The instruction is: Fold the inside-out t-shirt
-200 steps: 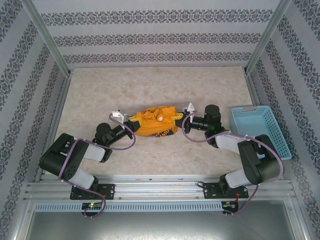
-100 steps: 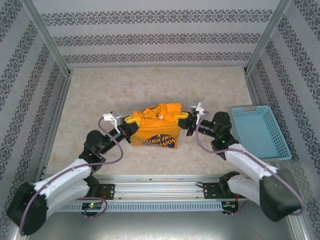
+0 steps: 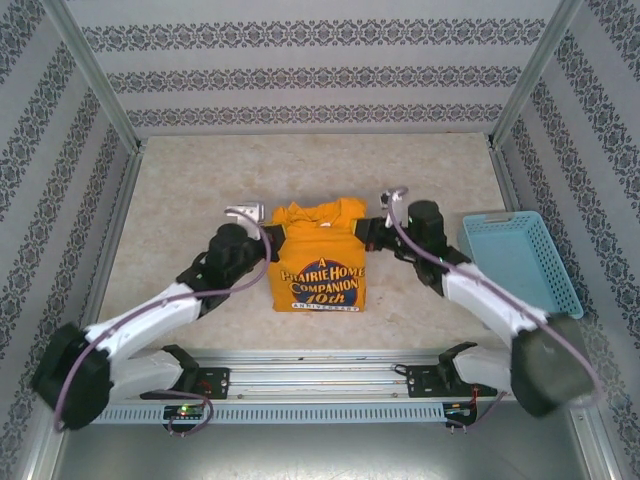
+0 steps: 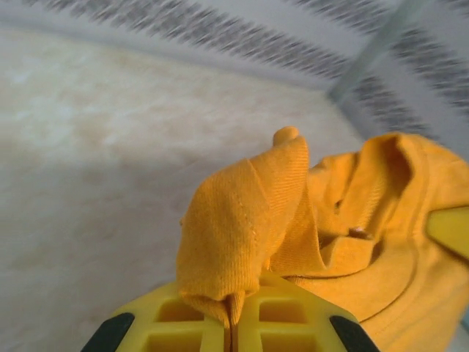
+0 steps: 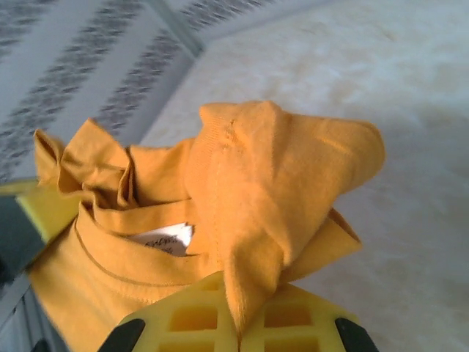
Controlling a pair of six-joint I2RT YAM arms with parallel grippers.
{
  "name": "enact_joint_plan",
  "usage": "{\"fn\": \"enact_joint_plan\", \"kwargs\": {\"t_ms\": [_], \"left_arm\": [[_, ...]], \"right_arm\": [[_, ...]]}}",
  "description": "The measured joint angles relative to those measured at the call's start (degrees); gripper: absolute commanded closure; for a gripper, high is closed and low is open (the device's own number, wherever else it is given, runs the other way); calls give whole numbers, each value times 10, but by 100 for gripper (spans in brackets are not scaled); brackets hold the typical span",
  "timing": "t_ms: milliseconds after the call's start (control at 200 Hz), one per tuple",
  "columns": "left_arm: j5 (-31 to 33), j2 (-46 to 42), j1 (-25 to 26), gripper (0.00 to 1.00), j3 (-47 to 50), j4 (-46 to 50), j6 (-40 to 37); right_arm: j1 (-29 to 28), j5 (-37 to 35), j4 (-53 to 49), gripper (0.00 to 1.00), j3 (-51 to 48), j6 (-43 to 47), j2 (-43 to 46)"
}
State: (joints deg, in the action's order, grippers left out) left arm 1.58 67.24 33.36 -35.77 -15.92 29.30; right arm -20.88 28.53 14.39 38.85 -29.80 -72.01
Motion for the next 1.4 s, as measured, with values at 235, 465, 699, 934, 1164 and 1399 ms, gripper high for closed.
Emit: {"fn": "enact_joint_plan", "kwargs": {"t_ms": [235,465,699,934,1164,1399], "left_arm": [[45,248,-47,100,-186,31,35],[11,407,-107,97,-295,28,71],[-42,507,-140,85,-374,22,87],[-73,555,-158,54,-438,20,83],[-87,545,-196,0,-468,84,68],[-79,407,-202,0,-406,174,45]], "right_arm": [[51,-2,-51,100,202,-31,-242],[84,17,-75,100,344,-54,-400],[89,19,-133,93,466,-59,-501],[100,-9,-186,57,566,-50,-562],[119,-57,-250,46,580,-12,-546],[103,-81,-263,48,387,22,-356]]}}
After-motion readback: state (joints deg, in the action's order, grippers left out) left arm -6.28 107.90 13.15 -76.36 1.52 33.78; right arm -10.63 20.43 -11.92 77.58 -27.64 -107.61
